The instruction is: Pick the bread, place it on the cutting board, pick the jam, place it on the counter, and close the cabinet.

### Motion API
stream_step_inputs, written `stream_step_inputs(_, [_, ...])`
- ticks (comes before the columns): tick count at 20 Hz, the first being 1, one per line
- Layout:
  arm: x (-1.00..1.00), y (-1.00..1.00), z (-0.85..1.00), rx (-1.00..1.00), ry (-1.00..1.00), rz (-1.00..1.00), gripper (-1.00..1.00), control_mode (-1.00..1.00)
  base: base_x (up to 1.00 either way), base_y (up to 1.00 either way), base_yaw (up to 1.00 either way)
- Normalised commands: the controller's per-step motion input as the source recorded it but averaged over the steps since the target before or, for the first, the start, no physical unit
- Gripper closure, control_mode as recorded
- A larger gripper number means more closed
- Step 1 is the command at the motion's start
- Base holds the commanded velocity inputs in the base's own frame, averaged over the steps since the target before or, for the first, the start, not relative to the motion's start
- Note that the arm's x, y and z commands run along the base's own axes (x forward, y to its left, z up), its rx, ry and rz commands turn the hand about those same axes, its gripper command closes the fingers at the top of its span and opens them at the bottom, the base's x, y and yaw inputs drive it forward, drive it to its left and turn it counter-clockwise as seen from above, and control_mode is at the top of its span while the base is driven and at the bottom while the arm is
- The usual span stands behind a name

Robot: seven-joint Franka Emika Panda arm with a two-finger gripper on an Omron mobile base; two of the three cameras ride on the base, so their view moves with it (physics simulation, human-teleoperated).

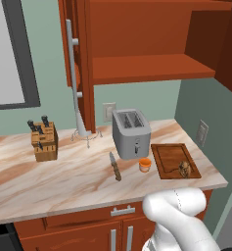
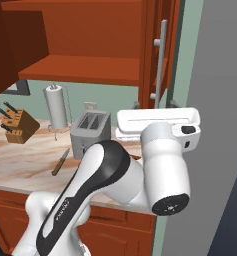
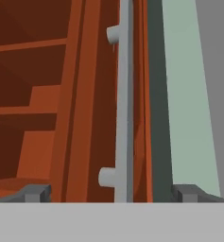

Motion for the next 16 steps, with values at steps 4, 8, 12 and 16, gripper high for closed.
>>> stream_step_inputs(4, [0.13,0.00,0.00,0.00,0.00,0.00,-1.00,-1.00,0.00,0.00,0.00])
stream_step_inputs(8, [0.23,0.08,0.00,0.00,0.00,0.00,-1.00,-1.00,0.00,0.00,0.00])
stream_step_inputs(12, [0.38,0.21,0.00,-0.01,0.00,0.01,-1.00,-1.00,0.00,0.00,0.00])
stream_step_inputs(16, [0.34,0.29,0.00,-0.01,0.00,0.03,-1.00,-1.00,0.00,0.00,0.00])
